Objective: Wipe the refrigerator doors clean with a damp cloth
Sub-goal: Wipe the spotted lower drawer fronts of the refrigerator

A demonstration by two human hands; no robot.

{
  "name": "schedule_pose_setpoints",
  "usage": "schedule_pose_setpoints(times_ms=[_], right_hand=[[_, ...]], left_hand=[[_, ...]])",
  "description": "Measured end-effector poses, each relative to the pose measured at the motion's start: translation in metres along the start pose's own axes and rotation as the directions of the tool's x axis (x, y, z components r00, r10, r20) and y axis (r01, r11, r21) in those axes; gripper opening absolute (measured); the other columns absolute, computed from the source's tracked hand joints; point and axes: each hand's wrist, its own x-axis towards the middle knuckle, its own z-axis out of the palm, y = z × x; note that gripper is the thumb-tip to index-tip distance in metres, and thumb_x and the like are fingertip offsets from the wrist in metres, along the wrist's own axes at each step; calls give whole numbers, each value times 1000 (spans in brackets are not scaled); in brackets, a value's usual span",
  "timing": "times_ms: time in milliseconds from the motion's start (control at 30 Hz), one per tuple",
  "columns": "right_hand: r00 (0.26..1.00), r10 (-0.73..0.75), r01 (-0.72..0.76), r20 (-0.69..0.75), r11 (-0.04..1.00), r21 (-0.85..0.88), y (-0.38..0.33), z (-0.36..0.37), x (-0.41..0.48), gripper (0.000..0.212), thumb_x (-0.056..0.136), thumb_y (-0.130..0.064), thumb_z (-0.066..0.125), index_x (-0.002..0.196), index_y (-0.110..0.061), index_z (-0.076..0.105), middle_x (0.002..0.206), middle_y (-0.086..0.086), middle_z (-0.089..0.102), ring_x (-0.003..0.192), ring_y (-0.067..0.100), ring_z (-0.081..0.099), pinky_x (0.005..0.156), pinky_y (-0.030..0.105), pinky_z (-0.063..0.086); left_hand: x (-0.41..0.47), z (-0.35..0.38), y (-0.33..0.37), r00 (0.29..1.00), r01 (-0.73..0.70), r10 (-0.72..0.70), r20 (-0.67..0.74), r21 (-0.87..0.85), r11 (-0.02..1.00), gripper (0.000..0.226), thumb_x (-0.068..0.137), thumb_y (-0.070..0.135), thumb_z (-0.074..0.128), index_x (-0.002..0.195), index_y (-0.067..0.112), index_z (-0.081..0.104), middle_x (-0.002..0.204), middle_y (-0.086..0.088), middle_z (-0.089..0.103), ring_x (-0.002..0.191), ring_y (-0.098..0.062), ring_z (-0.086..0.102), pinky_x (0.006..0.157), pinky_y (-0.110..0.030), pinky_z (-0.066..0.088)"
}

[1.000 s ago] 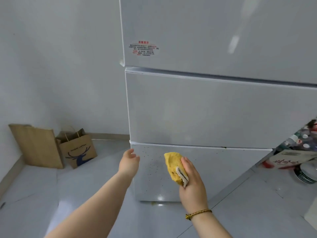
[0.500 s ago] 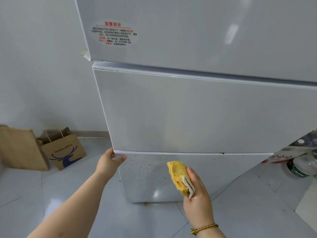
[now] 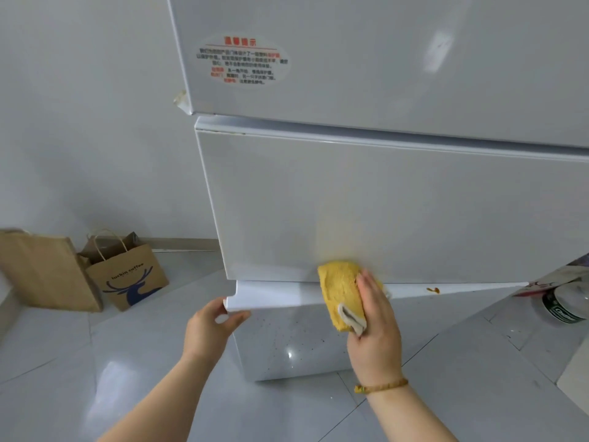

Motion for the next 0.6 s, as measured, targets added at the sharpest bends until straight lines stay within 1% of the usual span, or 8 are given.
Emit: schedule_pose_setpoints(times_ms=[100, 200, 267, 333, 433, 467, 533, 600], right_hand=[[1000, 2, -2, 1, 1000, -26, -6, 8, 16, 44, 78, -13, 38, 122, -8, 40, 124, 18, 54, 115, 21, 40, 94, 19, 34], [997, -34, 38, 69, 997, -66, -20, 17, -1, 45, 77, -14, 40, 122, -6, 40, 127, 17, 51, 116, 22, 39, 95, 27, 33], [970, -114, 148, 214, 978, -148, -29, 28, -20, 51, 71, -14, 55, 120, -7, 42, 126, 11, 52, 115, 23, 40, 98, 30, 29], [893, -140, 273, 428, 924, -267, -42, 41, -42, 76, 50, -15, 79, 117, -11, 44, 119, 8, 63, 116, 25, 49, 105, 31, 19], [850, -71, 292, 522, 889, -354, -53, 41, -64, 92, 39, -24, 88, 118, -13, 43, 117, 4, 65, 116, 24, 55, 108, 31, 9], [848, -74, 300, 525, 883, -360, -54, 34, -70, 91, 41, -24, 88, 119, -14, 43, 118, 3, 65, 118, 23, 52, 108, 31, 9], [841, -93, 332, 533, 866, -374, -50, 25, -73, 90, 42, -24, 87, 119, -15, 42, 118, 1, 65, 116, 21, 56, 109, 32, 10], [830, -73, 337, 553, 856, -393, -43, 12, -74, 92, 39, -24, 88, 119, -16, 42, 118, 0, 65, 111, 19, 61, 109, 33, 13]], left_hand=[[-16, -3, -11, 1000, -24, 24, 12, 30, 999, 21, 77, 15, 71, 78, 30, 56, 78, 16, 58, 87, -14, 53, 65, -10, 36], [-21, -7, -12, 999, -21, 17, 41, 86, 996, 23, 77, 20, 72, 72, 33, 53, 81, 10, 60, 87, -15, 54, 62, -10, 37], [-26, -8, -13, 999, -22, 15, 50, 144, 989, 17, 76, 23, 71, 77, 27, 55, 88, 4, 62, 87, -16, 55, 60, -14, 37], [-40, -7, -18, 996, -36, 18, 92, 205, 978, 15, 77, 23, 69, 80, 26, 54, 98, 2, 63, 84, -14, 54, 61, -18, 39], [-65, -7, -26, 989, -143, 124, 79, 303, 942, 42, 76, 18, 69, 114, 22, 54, 127, -1, 55, 111, -18, 51, 92, -25, 37], [-76, -6, -26, 970, -241, 239, 53, 374, 896, 61, 71, 14, 73, 127, 18, 46, 134, -4, 50, 123, -19, 43, 106, -25, 23], [-87, -2, -21, 882, -450, 451, 135, 523, 723, 89, 49, 3, 84, 127, 14, 43, 128, -11, 56, 123, -21, 36, 111, -24, 1], [-98, 10, -14, 797, -559, 563, 216, 618, 554, 85, 39, -2, 81, 115, 14, 47, 113, -11, 66, 114, -21, 41, 112, -30, 0]])
